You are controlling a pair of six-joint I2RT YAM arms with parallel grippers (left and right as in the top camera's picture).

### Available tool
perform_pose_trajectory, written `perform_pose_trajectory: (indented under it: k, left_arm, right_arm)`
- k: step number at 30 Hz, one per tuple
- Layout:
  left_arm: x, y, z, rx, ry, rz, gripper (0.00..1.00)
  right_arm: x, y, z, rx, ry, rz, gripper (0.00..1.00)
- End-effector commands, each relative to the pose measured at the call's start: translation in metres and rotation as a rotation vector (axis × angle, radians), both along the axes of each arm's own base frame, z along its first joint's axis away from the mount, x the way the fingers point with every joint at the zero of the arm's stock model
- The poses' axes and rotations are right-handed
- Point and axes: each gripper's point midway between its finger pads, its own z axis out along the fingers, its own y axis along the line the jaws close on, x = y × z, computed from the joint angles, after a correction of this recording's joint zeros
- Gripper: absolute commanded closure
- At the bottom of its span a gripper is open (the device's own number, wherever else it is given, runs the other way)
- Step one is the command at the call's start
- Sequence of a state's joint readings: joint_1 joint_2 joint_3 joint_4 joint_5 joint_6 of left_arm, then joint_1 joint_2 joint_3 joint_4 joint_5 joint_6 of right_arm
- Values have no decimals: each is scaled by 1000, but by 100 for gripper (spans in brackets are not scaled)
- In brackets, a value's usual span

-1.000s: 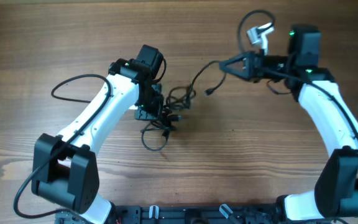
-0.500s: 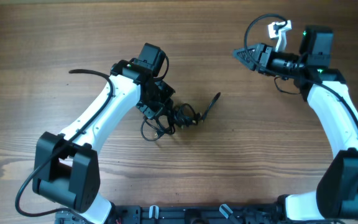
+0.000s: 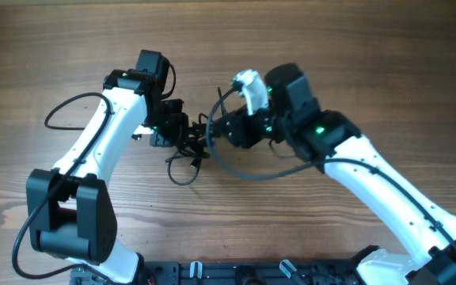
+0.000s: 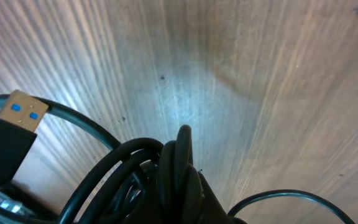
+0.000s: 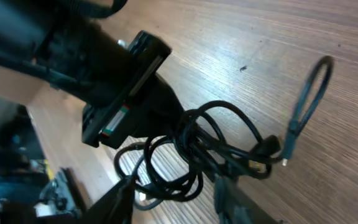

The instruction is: Untangle cables

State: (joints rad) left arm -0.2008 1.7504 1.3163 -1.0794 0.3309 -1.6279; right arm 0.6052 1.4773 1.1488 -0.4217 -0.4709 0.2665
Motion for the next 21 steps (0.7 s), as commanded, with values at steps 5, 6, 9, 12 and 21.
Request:
perform_pose_trajectory:
  k: [5, 6, 9, 12, 21]
  left_arm:
    - [-15, -13, 3, -90, 53, -50, 96]
    - [-16, -13, 3, -90, 56, -53, 96]
    - [-19, -15, 4, -101, 69, -52, 96]
    - [-19, -18, 5, -120, 73, -52, 96]
    - [-18, -25, 9, -170, 63, -72, 96]
  right_arm:
    - [0, 27, -29, -142, -127, 63, 65]
    - [1, 28, -33, -151, -123, 61, 65]
    - [3, 30, -48, -172, -101, 62, 67]
    - [3, 31, -68, -200, -62, 71, 71]
    - [21, 26, -85, -252, -54, -57, 78]
